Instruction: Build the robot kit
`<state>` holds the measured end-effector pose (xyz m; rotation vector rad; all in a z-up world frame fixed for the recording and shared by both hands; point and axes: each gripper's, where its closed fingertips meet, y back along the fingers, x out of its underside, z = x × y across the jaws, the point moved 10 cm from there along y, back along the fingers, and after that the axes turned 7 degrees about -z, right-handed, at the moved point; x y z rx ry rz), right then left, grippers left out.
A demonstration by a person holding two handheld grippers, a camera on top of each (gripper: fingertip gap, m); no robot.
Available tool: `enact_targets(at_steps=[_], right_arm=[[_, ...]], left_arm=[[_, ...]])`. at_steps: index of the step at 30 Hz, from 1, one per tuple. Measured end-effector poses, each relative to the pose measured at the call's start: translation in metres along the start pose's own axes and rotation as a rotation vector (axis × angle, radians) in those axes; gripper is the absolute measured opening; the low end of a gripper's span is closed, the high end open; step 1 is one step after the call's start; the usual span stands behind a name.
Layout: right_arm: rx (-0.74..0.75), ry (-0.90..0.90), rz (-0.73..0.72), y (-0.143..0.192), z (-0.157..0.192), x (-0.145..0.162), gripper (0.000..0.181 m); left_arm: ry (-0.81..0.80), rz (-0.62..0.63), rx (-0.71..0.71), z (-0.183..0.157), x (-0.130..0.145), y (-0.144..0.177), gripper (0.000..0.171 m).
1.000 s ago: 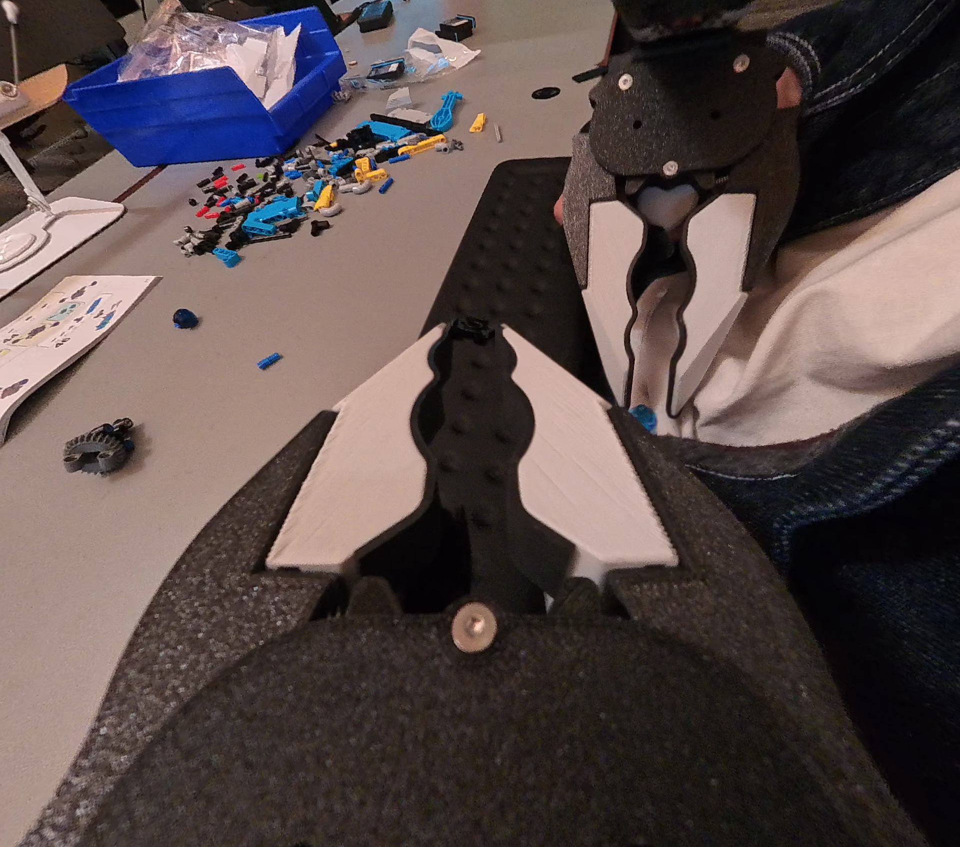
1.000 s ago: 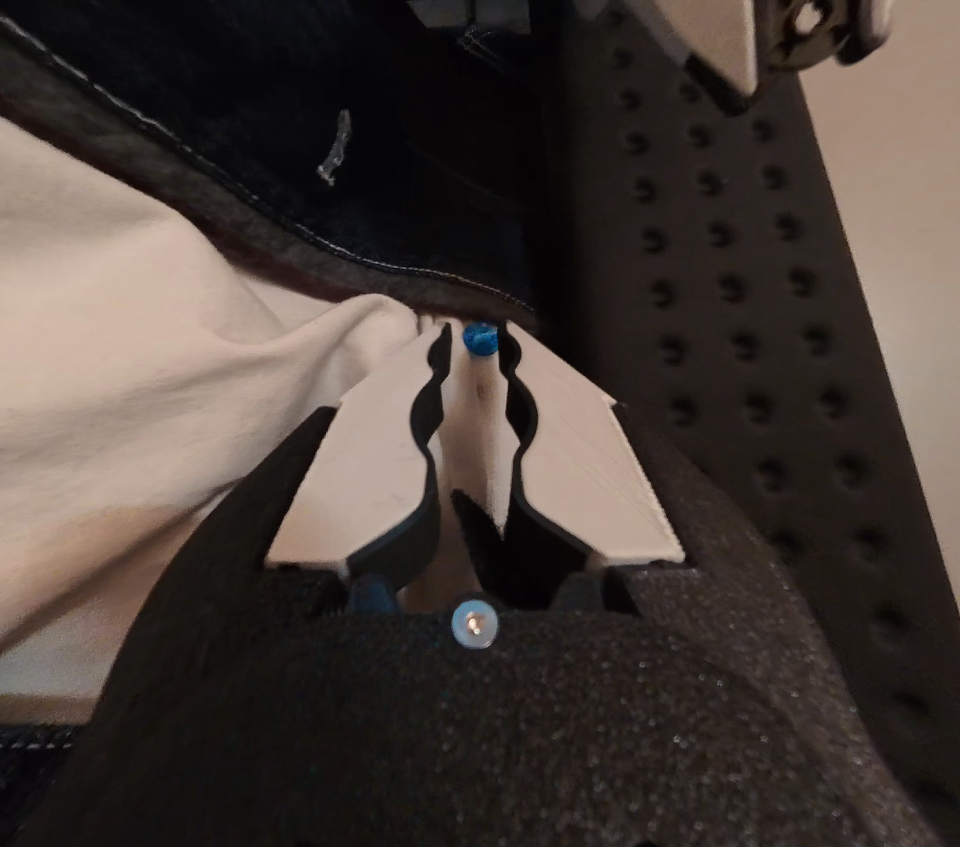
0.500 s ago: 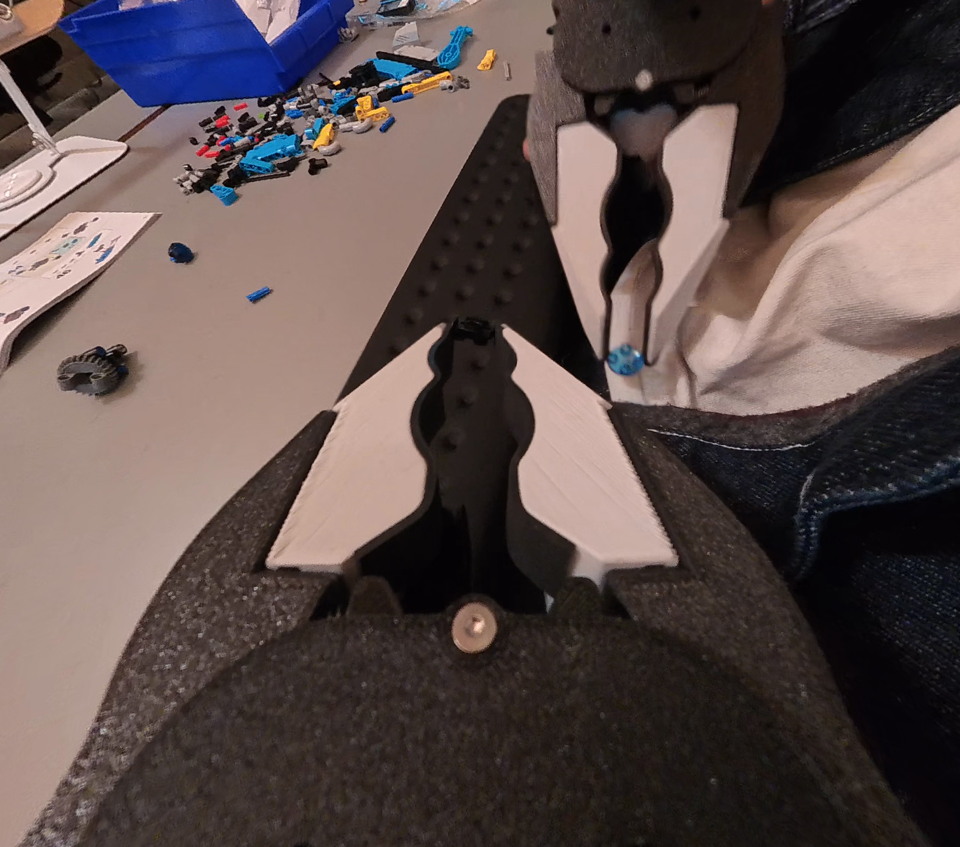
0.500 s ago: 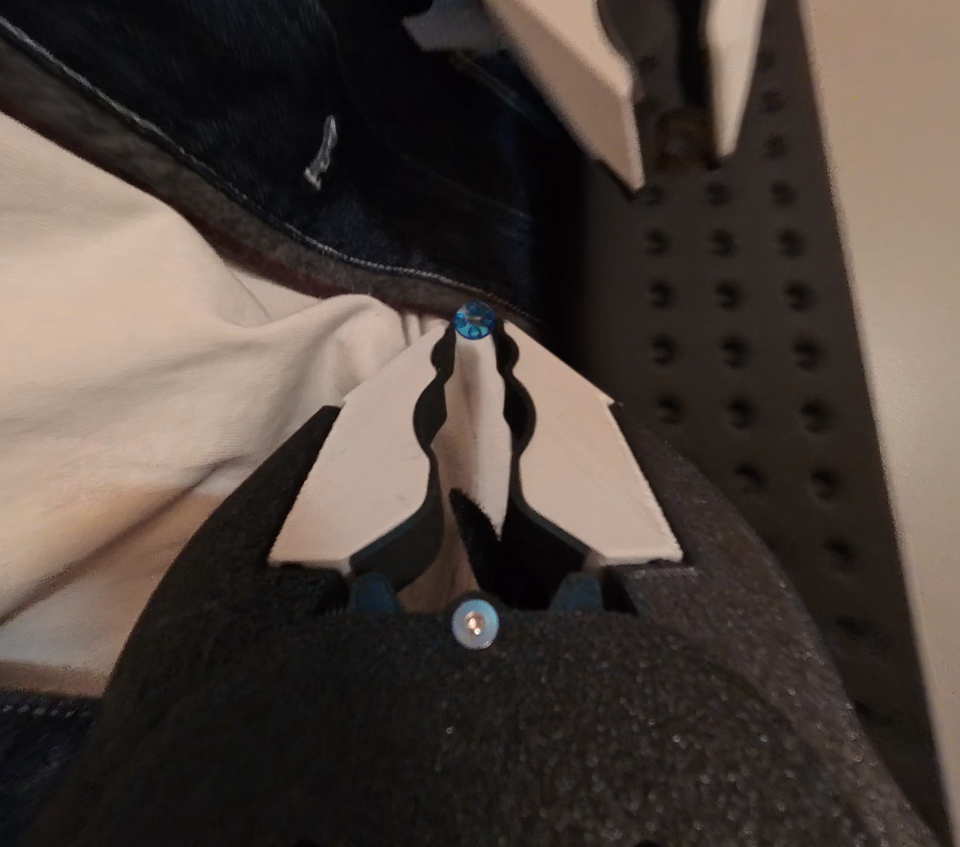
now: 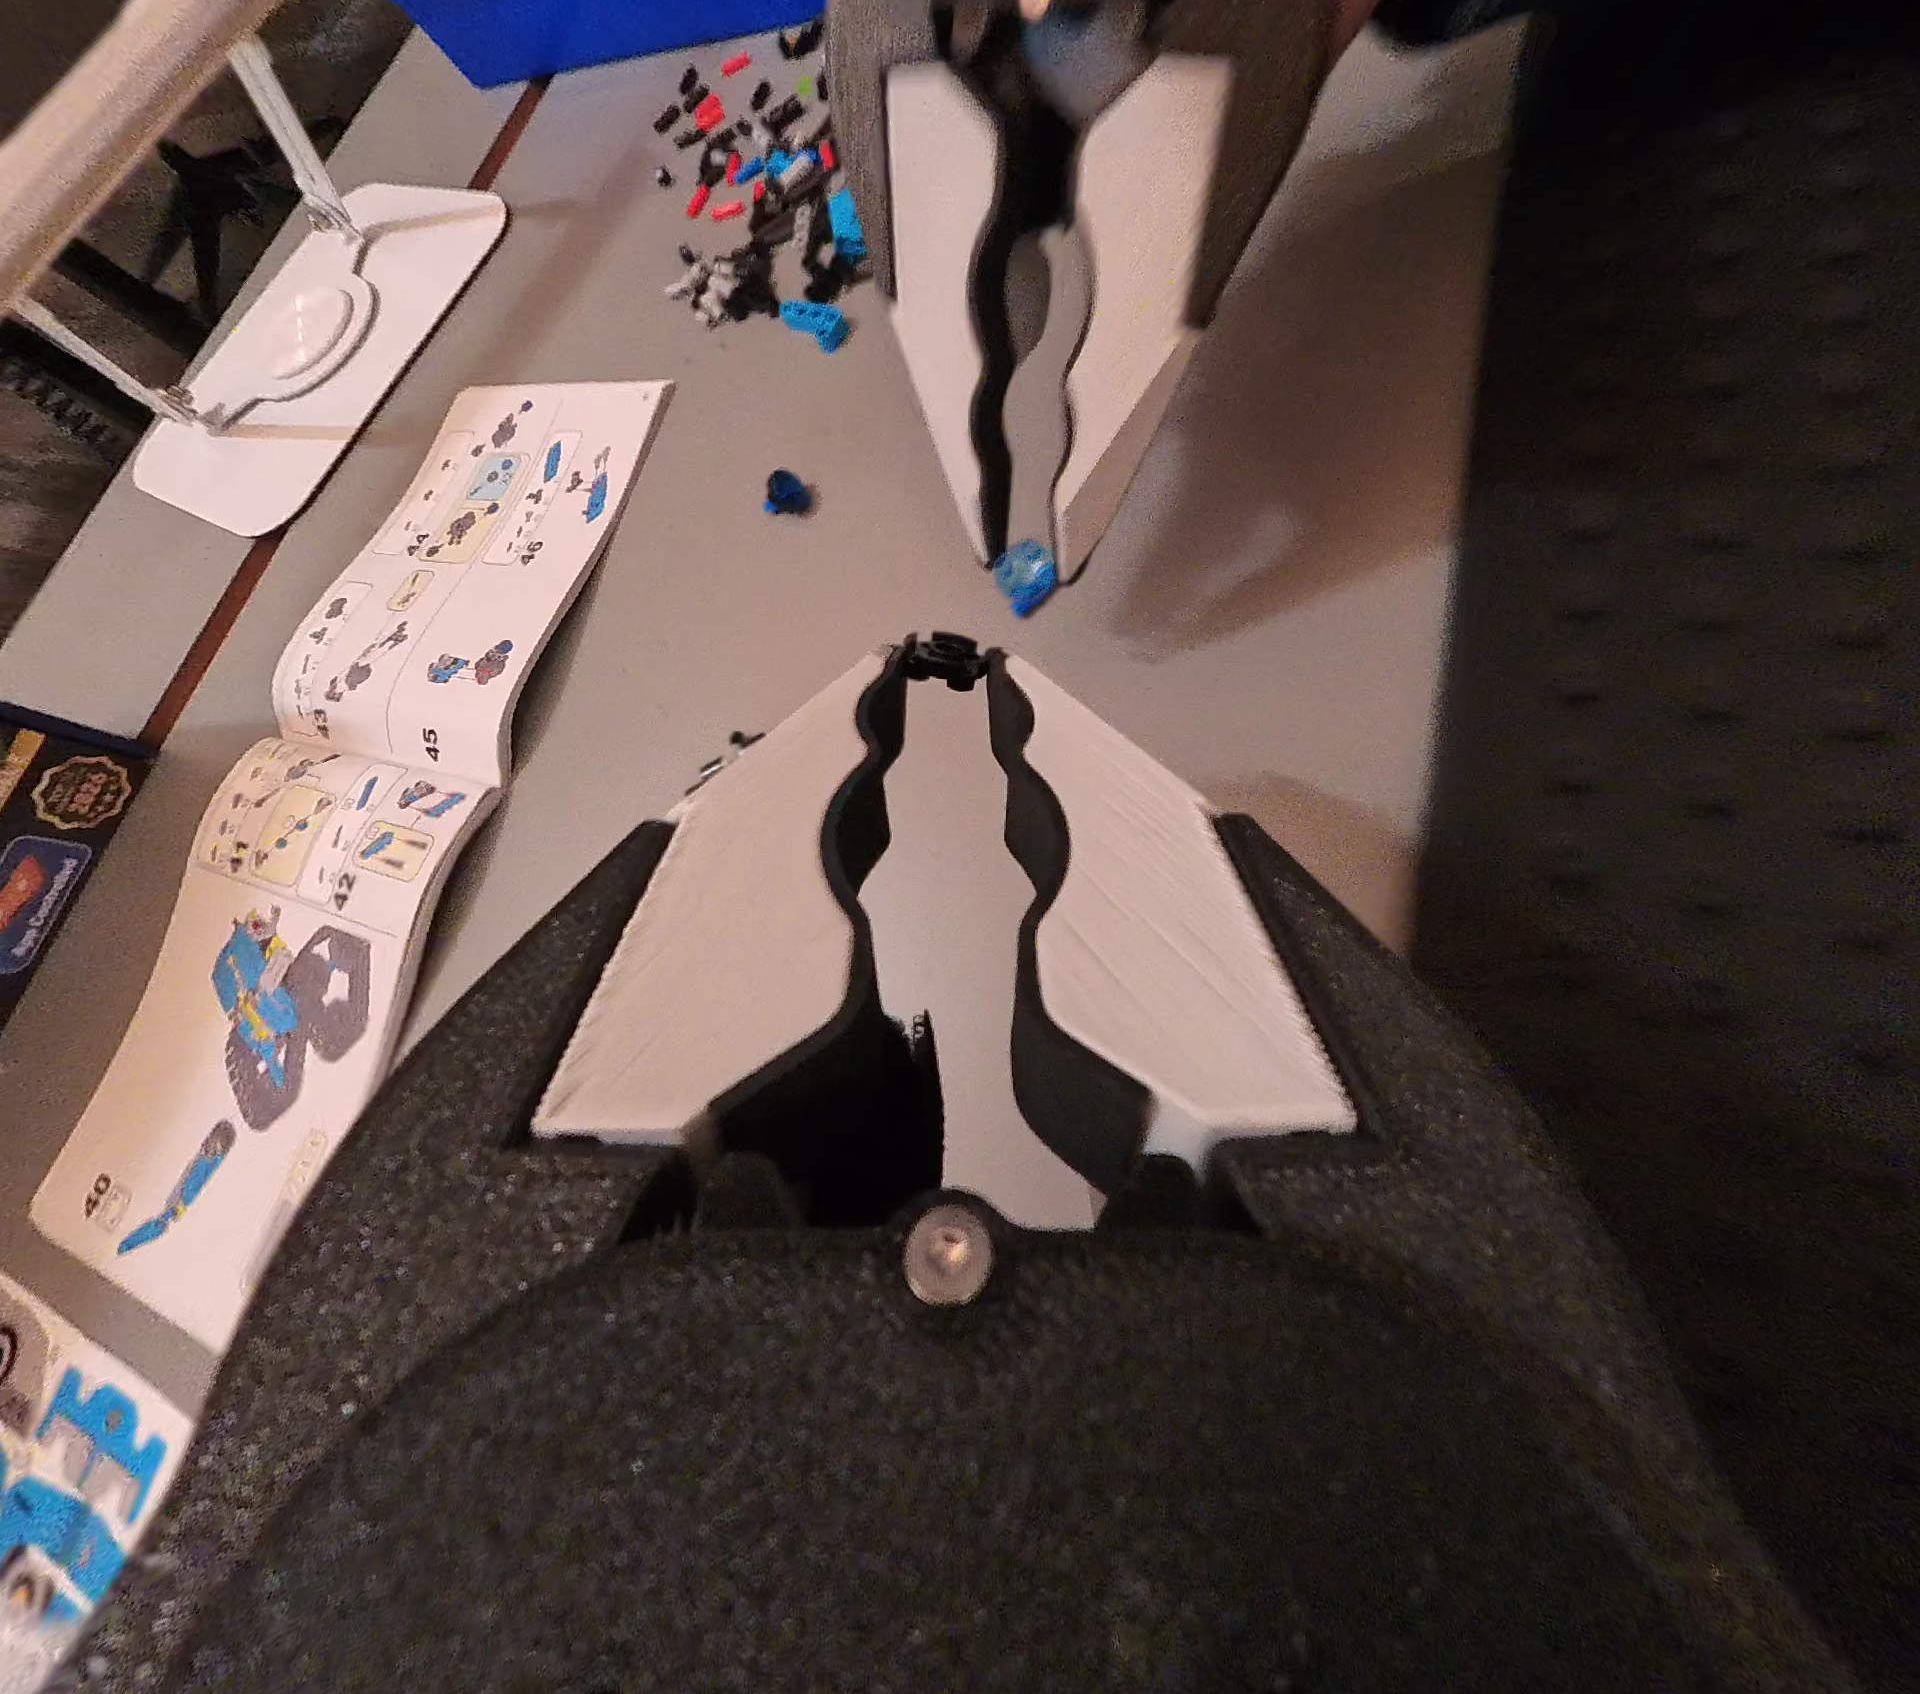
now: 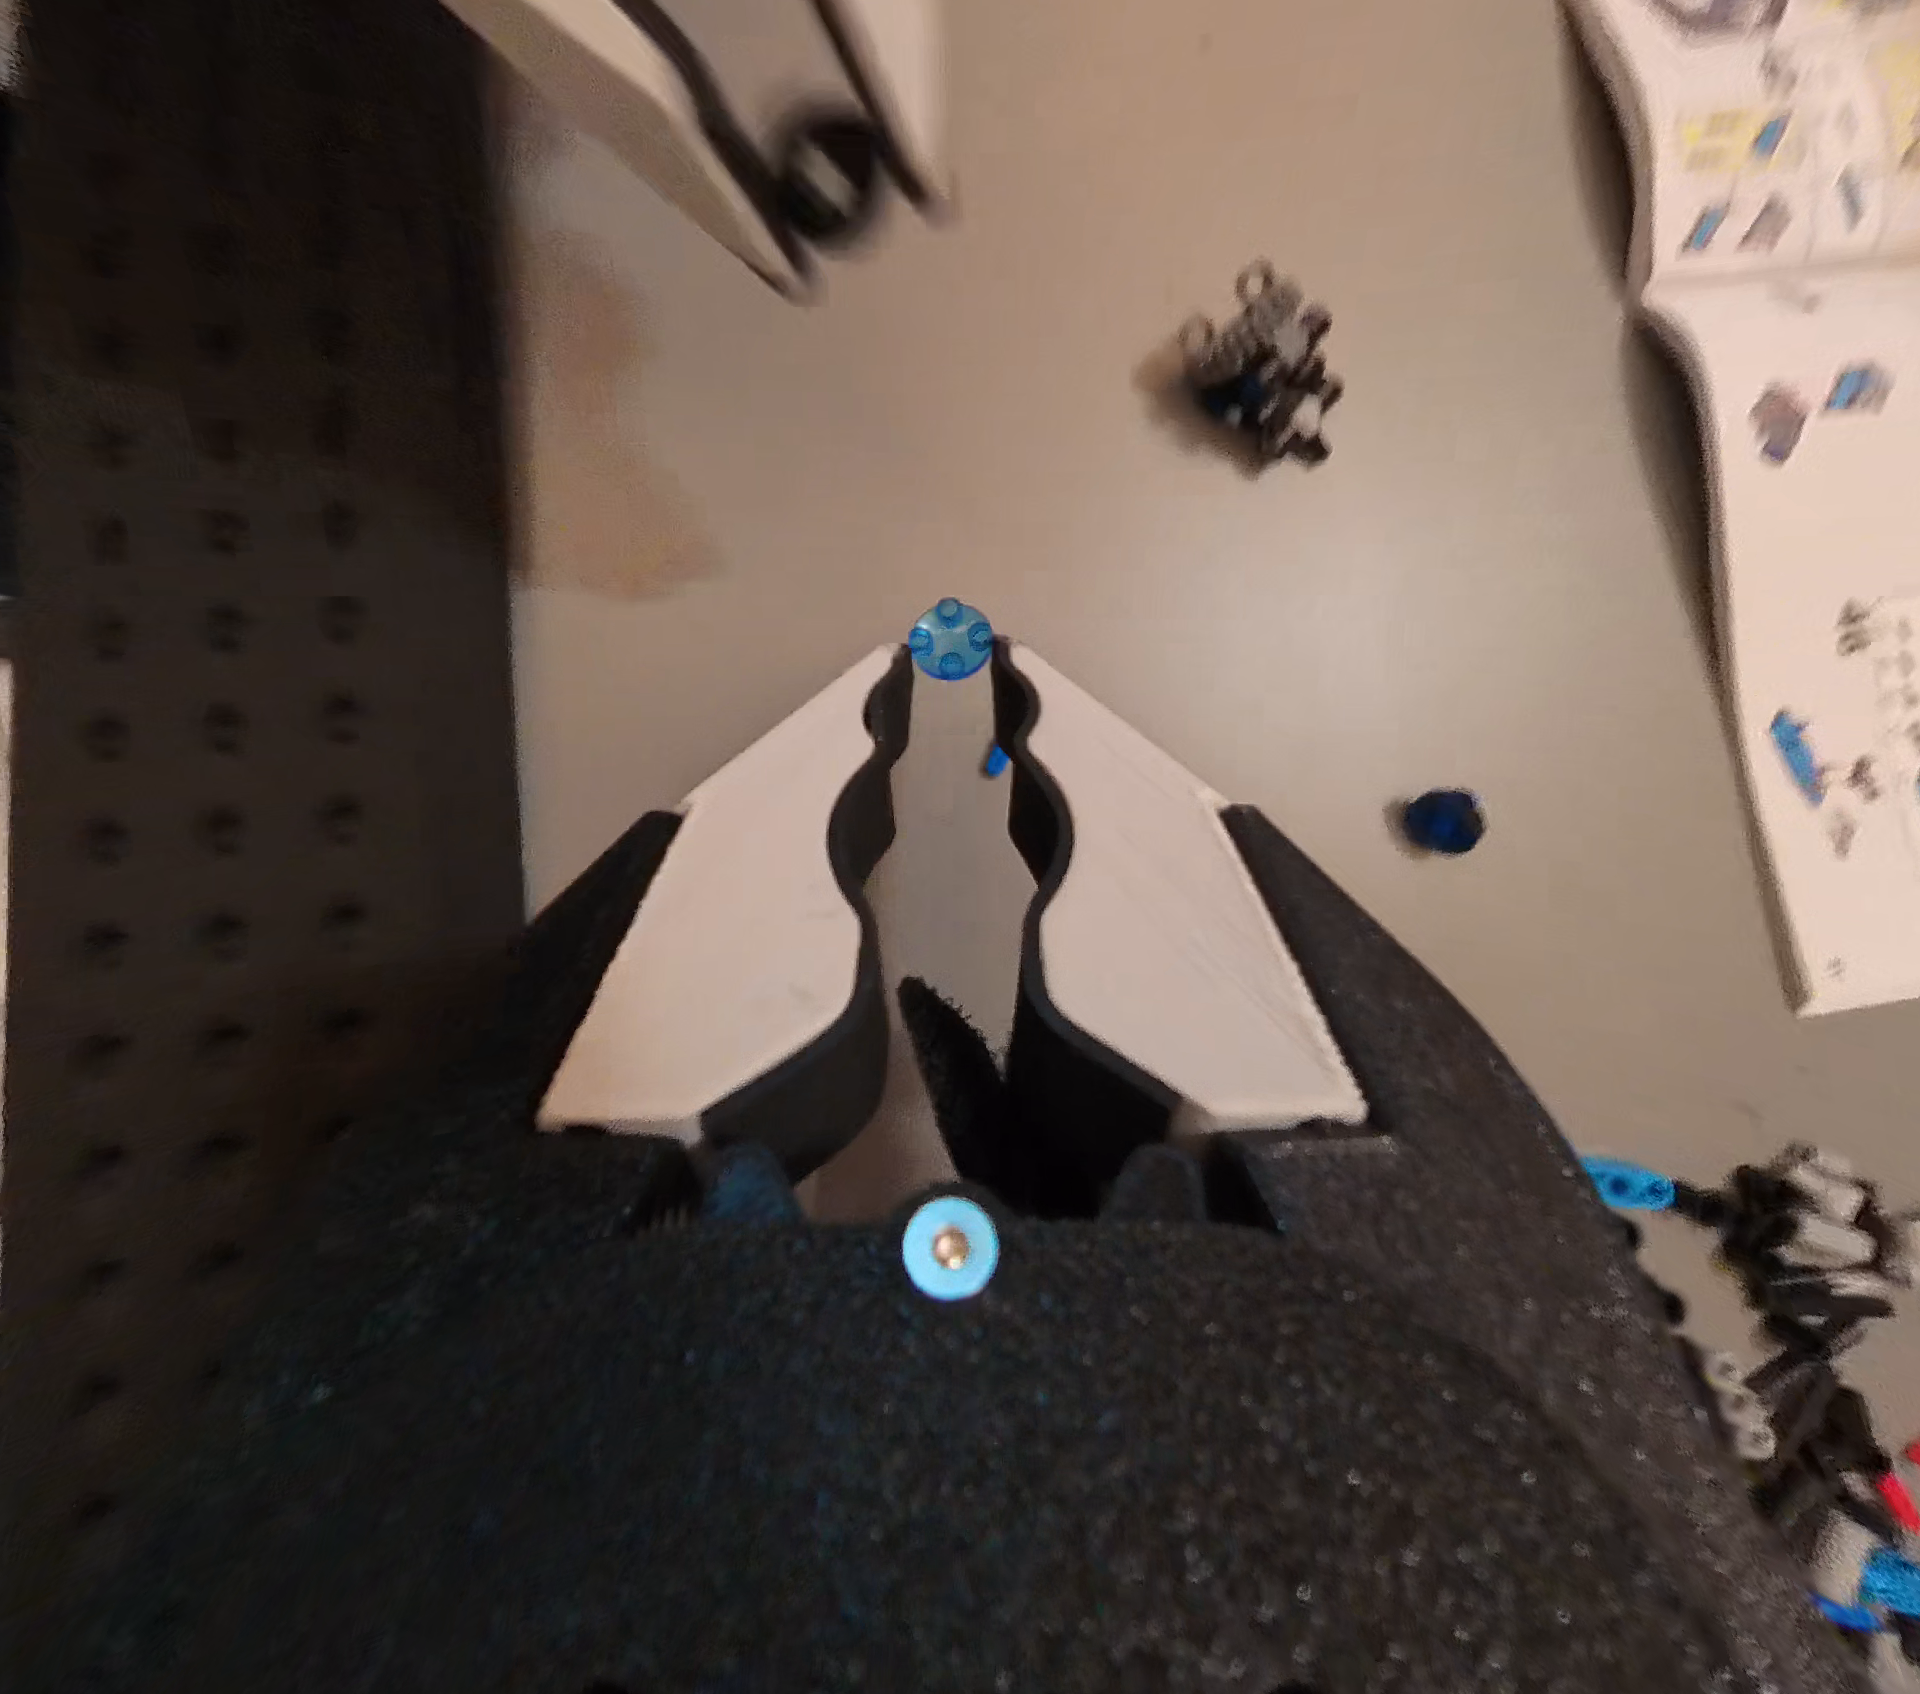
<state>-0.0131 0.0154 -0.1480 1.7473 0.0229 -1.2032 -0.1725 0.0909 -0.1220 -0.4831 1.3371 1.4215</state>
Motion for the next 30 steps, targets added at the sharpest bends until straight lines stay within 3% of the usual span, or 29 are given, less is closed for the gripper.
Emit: enact_targets(at_steps=[6, 10, 17, 23, 28, 30], right_arm=[[0.141, 0.151, -0.052, 0.005, -0.005, -0.02, 0.015], [0.248, 0.212, 0.054, -0.006, -0.012, -0.012, 0.015], [0.12, 0.156, -0.1, -0.009, -0.009, -0.018, 0.015], [0.1, 0.111, -0.179, -0.008, -0.012, -0.016, 0.015], [0.167, 0.142, -0.088, -0.009, -0.015, -0.011, 0.015], [0.145, 0.147, -0.116, -0.011, -0.011, -0.014, 0.015]], left_arm=[[-0.099, -0.057, -0.032, 0.007, 0.029, -0.041, 0.015], [-0.125, -0.045, -0.09, 0.01, 0.032, -0.045, 0.015], [-0.132, -0.041, -0.101, 0.009, 0.035, -0.045, 0.015], [-0.126, -0.052, -0.106, 0.009, 0.035, -0.042, 0.015], [-0.199, -0.015, -0.148, 0.006, 0.036, -0.043, 0.015], [-0.202, -0.027, -0.136, 0.004, 0.034, -0.044, 0.015]])
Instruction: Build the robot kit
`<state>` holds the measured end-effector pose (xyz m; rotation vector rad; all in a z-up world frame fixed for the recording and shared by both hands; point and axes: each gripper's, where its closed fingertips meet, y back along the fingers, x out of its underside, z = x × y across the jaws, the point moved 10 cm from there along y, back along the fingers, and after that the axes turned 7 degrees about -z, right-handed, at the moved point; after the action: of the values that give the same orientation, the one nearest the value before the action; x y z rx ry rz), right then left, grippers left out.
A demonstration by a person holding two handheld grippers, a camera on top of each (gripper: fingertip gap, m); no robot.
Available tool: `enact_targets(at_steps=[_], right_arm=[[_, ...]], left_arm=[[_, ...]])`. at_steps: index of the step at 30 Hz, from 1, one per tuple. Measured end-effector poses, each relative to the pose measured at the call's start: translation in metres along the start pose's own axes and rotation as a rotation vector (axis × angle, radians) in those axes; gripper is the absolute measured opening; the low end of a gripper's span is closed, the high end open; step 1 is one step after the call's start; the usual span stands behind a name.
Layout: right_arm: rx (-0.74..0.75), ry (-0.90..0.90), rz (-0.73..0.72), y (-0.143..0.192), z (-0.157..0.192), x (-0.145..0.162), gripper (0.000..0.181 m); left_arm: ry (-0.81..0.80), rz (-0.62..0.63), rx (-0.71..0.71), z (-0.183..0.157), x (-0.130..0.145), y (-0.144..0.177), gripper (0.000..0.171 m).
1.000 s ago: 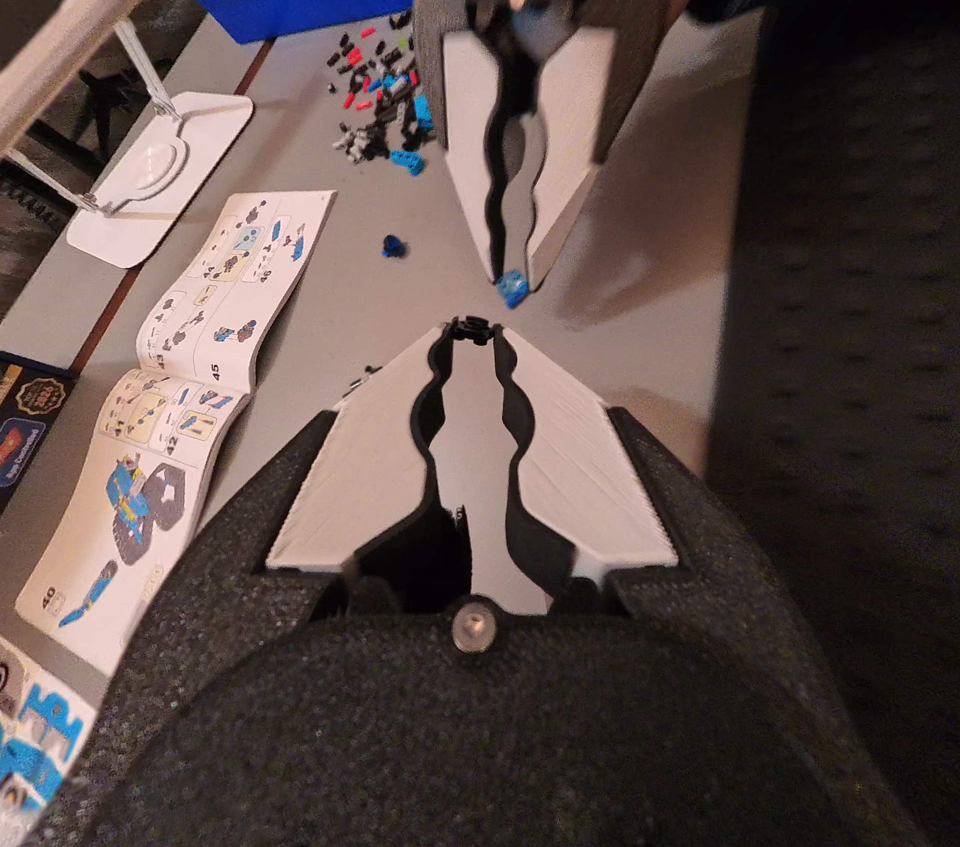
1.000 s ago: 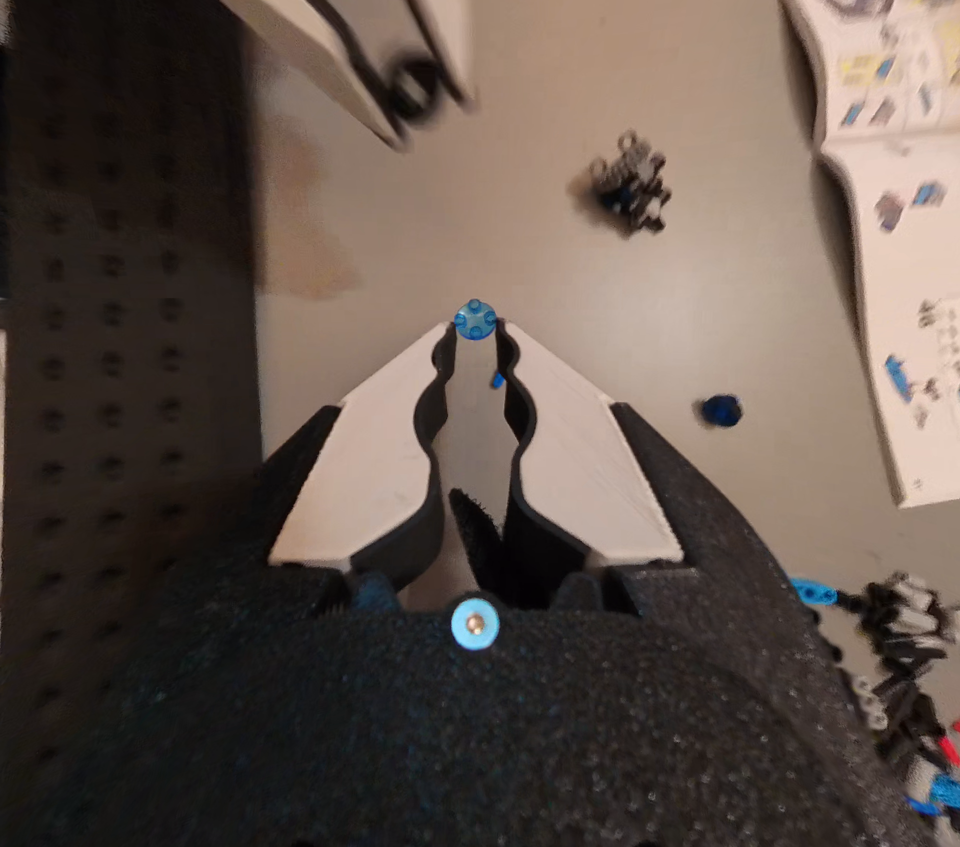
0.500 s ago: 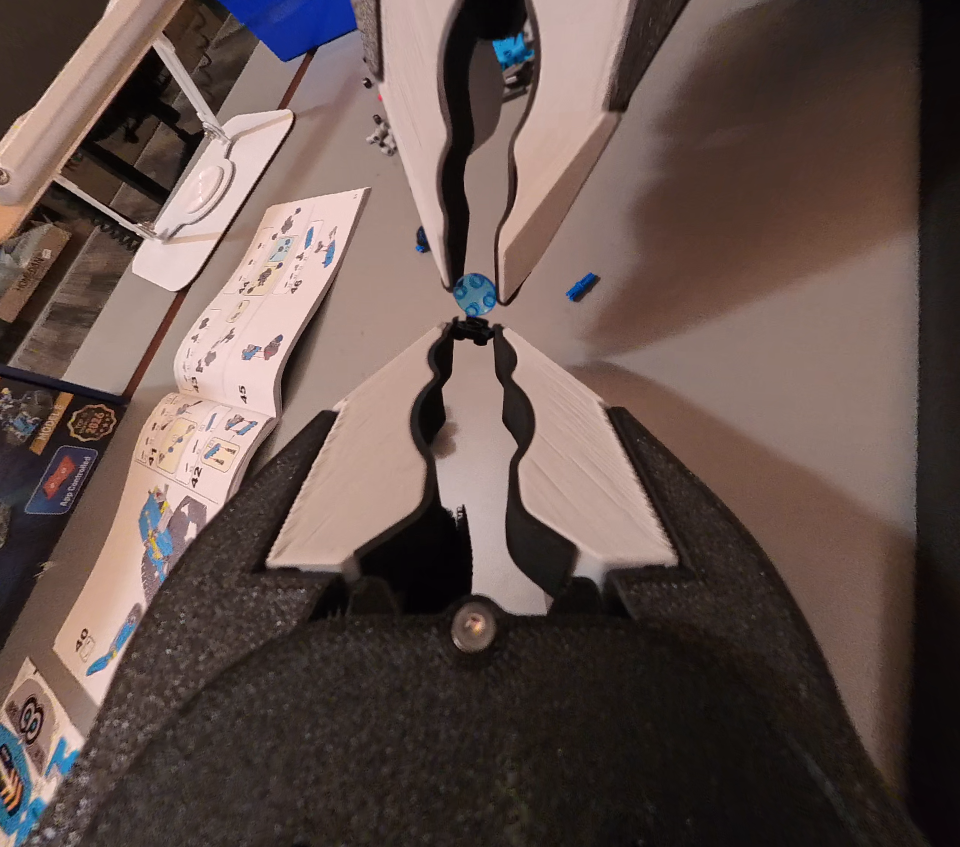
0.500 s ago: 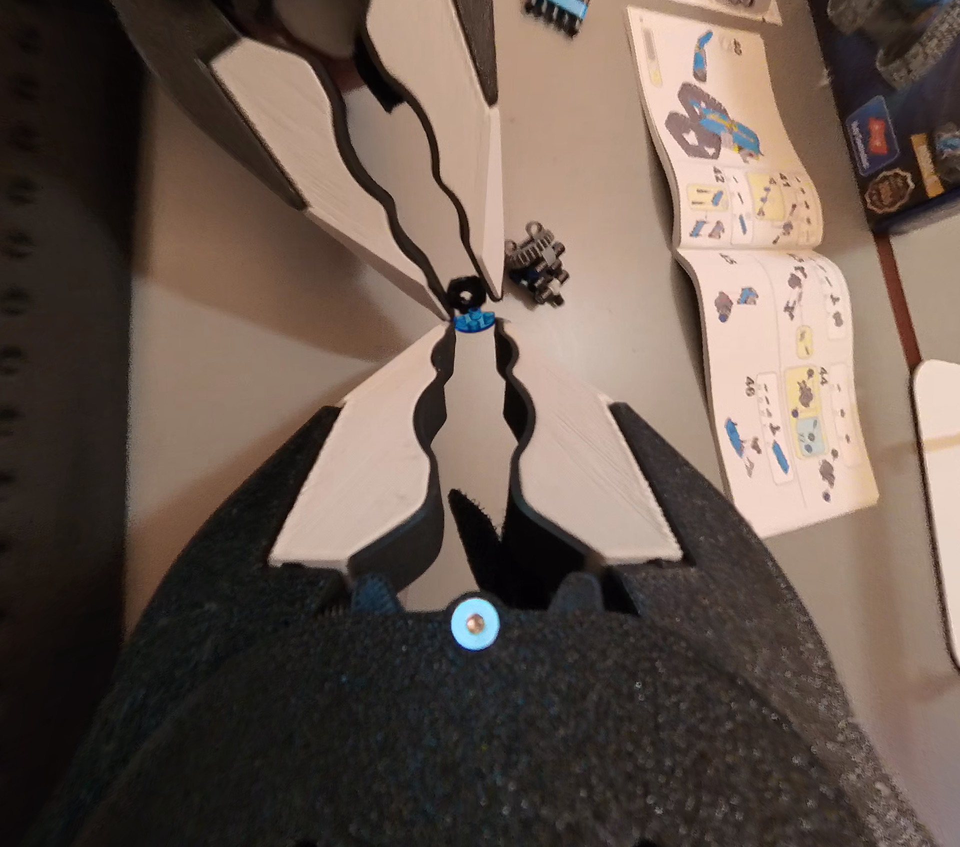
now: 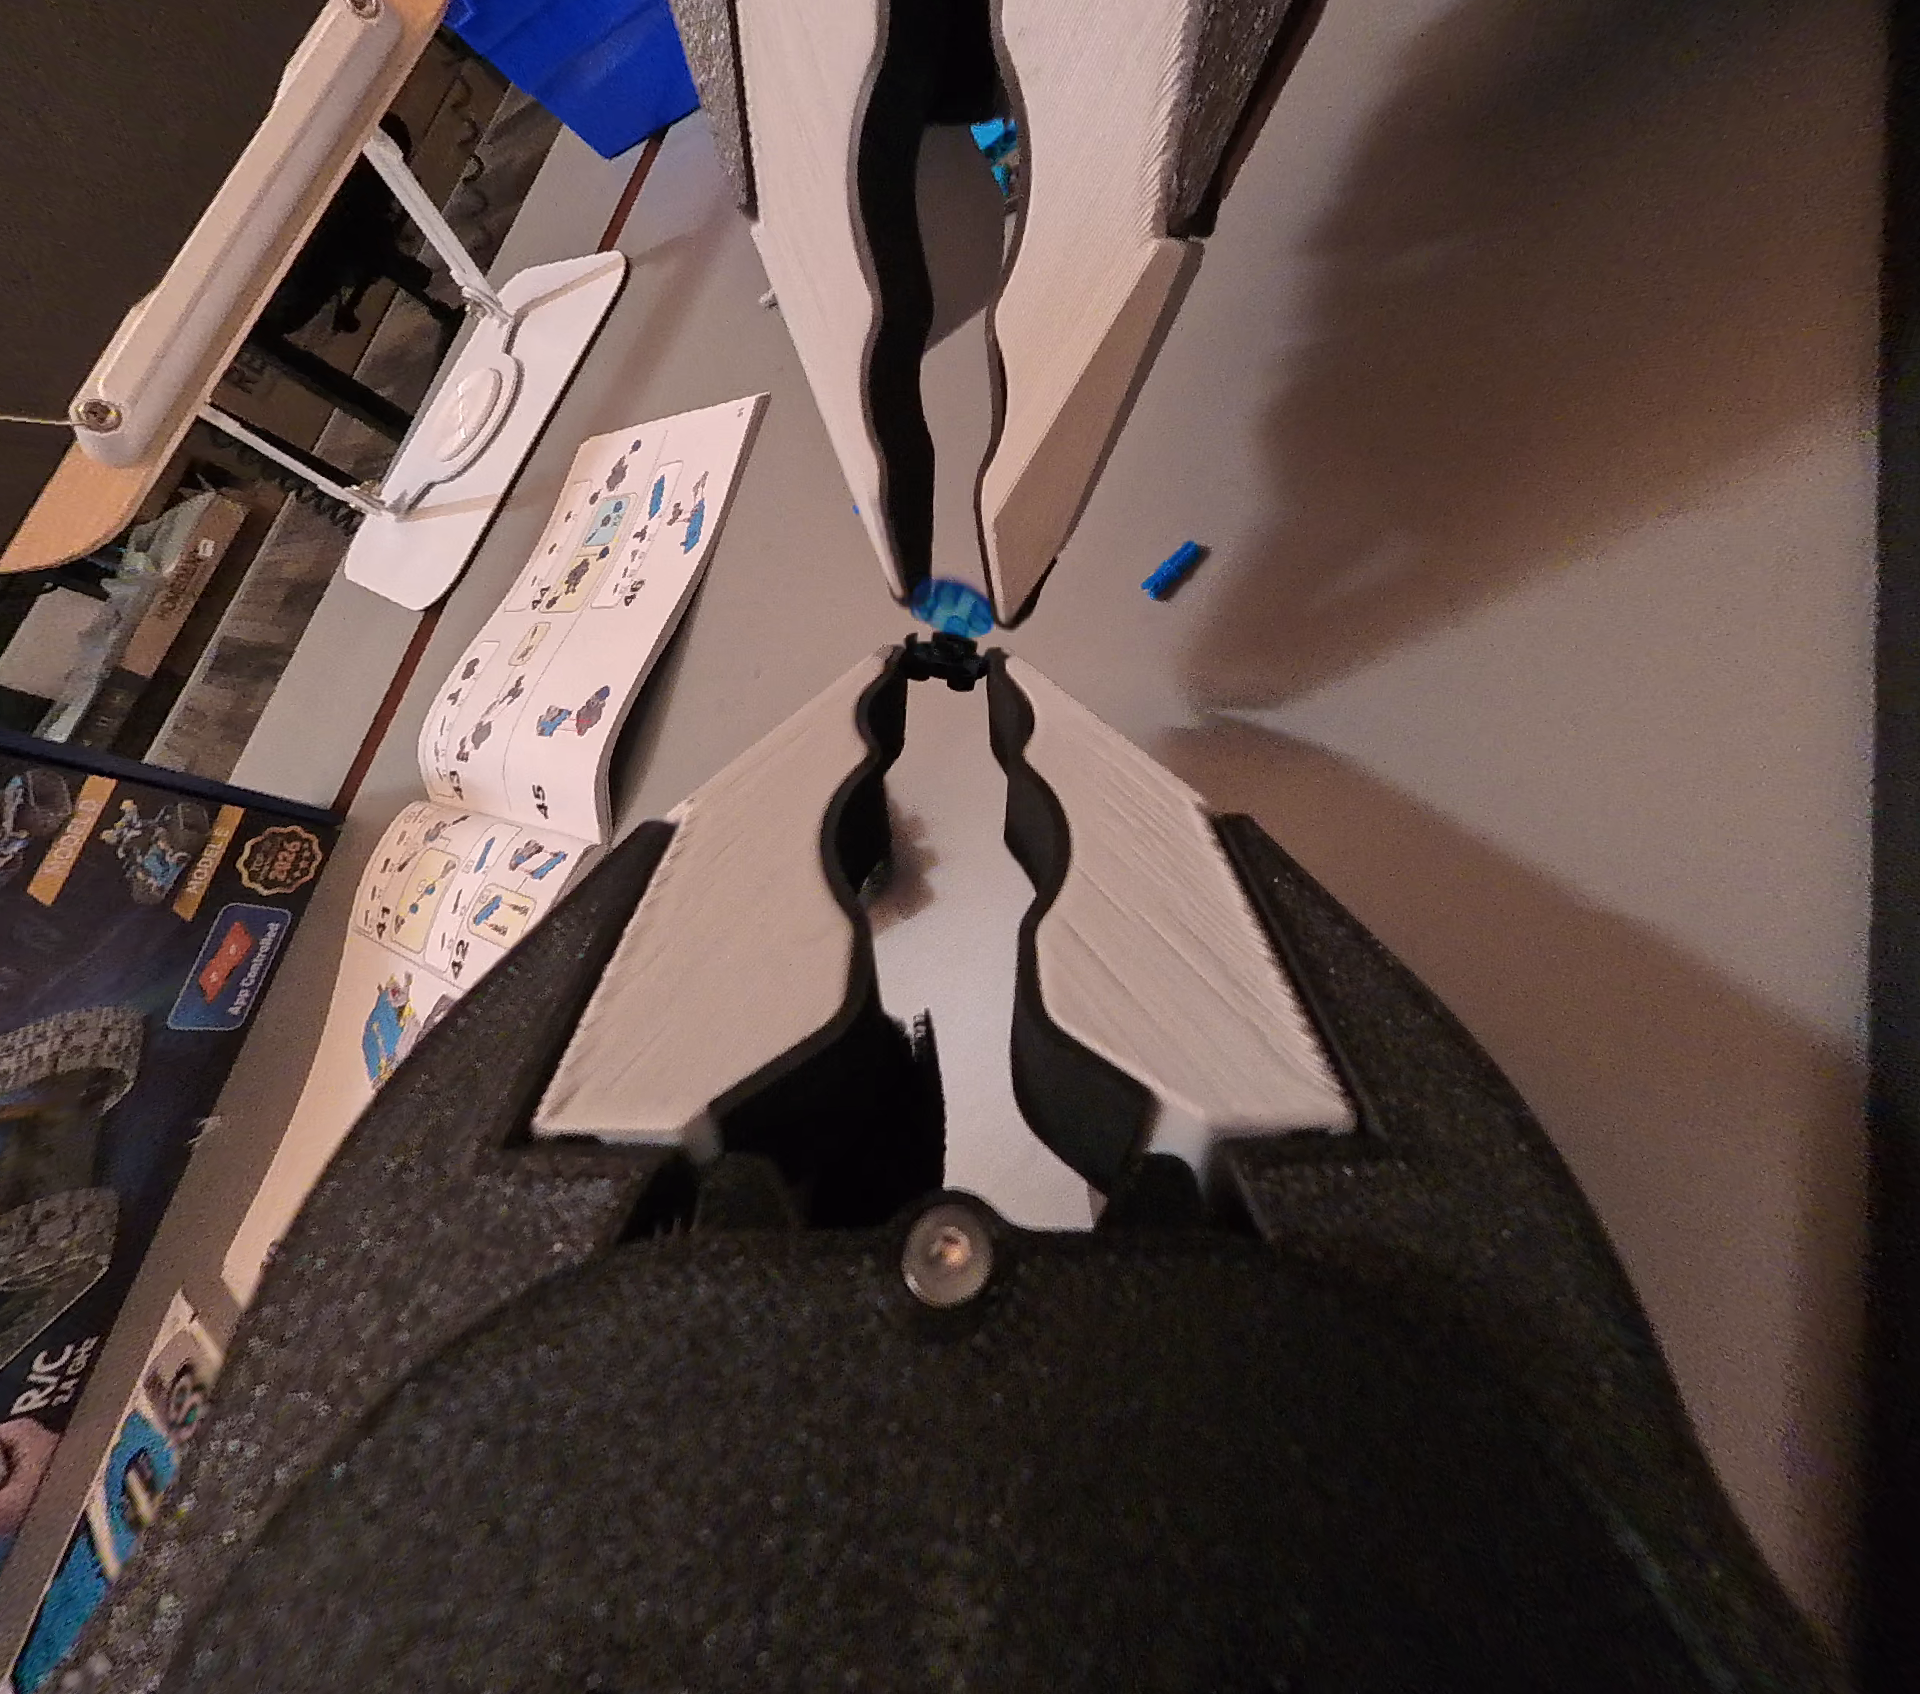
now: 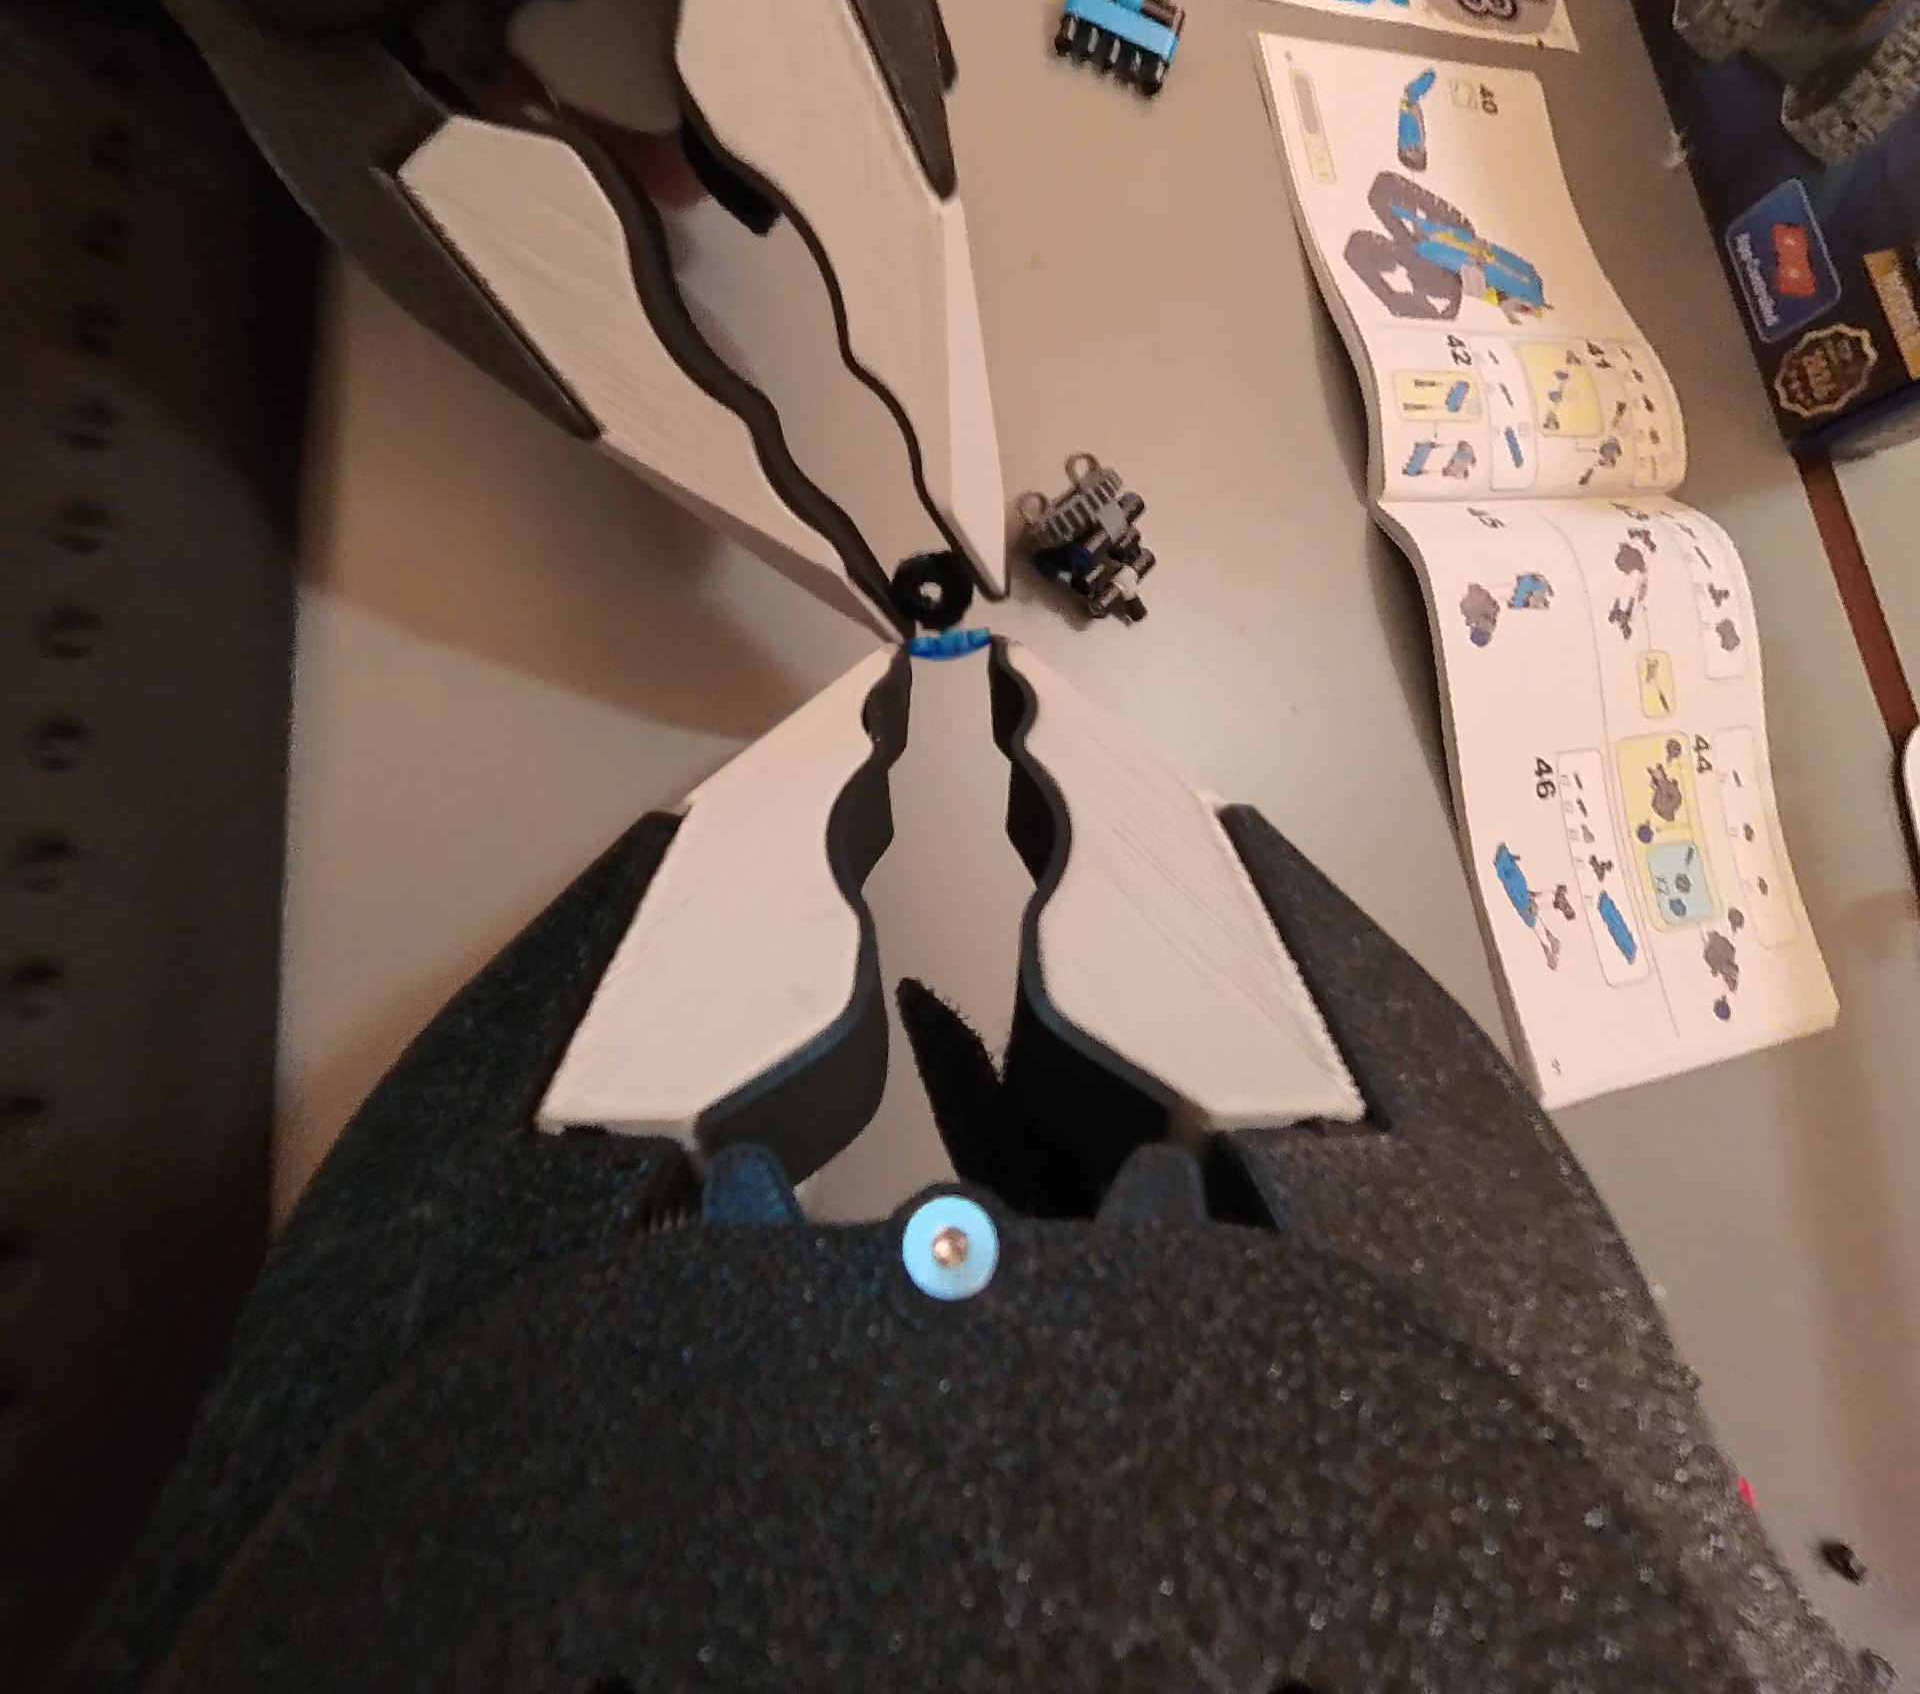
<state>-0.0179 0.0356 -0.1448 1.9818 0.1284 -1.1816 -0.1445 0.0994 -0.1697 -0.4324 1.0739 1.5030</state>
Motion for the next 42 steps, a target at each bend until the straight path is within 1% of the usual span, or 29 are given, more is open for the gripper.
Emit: enact_targets(at_steps=[11, 14, 17, 19, 21, 24, 27, 31, 33, 35, 38, 42], right_arm=[[-0.054, -0.05, -0.072, 0.001, 0.0, -0.002, 0.014], [-0.085, -0.143, -0.076, 0.001, -0.006, -0.001, 0.015], [-0.099, -0.219, -0.066, 0.001, -0.011, -0.002, 0.015], [-0.139, -0.297, -0.027, 0.0, -0.016, -0.004, 0.015], [-0.155, -0.348, 0.011, 0.001, -0.024, -0.009, 0.015], [-0.174, -0.39, 0.087, -0.001, -0.03, -0.018, 0.015], [-0.188, -0.423, 0.133, -0.003, -0.036, -0.026, 0.015], [-0.255, -0.461, 0.235, -0.008, -0.044, -0.034, 0.015], [-0.284, -0.472, 0.298, -0.01, -0.047, -0.039, 0.015], [-0.29, -0.494, 0.323, -0.012, -0.051, -0.045, 0.015], [-0.311, -0.542, 0.384, -0.013, -0.055, -0.052, 0.016], [-0.314, -0.541, 0.418, -0.015, -0.06, -0.061, 0.016]], left_arm=[[0.041, -0.02, 0.02, 0.0, 0.0, -0.001, 0.015], [0.095, -0.037, 0.023, 0.004, 0.0, 0.0, 0.015], [0.114, -0.041, 0.007, 0.005, 0.0, -0.001, 0.015], [0.111, -0.04, -0.006, 0.005, 0.0, -0.002, 0.014], [0.085, -0.039, -0.055, 0.006, -0.002, -0.002, 0.015], [0.082, -0.04, -0.09, 0.008, -0.003, -0.002, 0.014], [0.065, -0.039, -0.126, 0.01, -0.003, 0.001, 0.014], [0.019, -0.035, -0.144, 0.009, -0.003, 0.002, 0.015], [0.04, -0.043, -0.135, 0.009, -0.004, 0.002, 0.014], [0.05, -0.055, -0.146, 0.011, -0.005, 0.004, 0.014], [0.135, -0.09, -0.125, 0.015, -0.005, 0.006, 0.014], [0.205, -0.121, -0.122, 0.022, -0.004, 0.009, 0.015]])
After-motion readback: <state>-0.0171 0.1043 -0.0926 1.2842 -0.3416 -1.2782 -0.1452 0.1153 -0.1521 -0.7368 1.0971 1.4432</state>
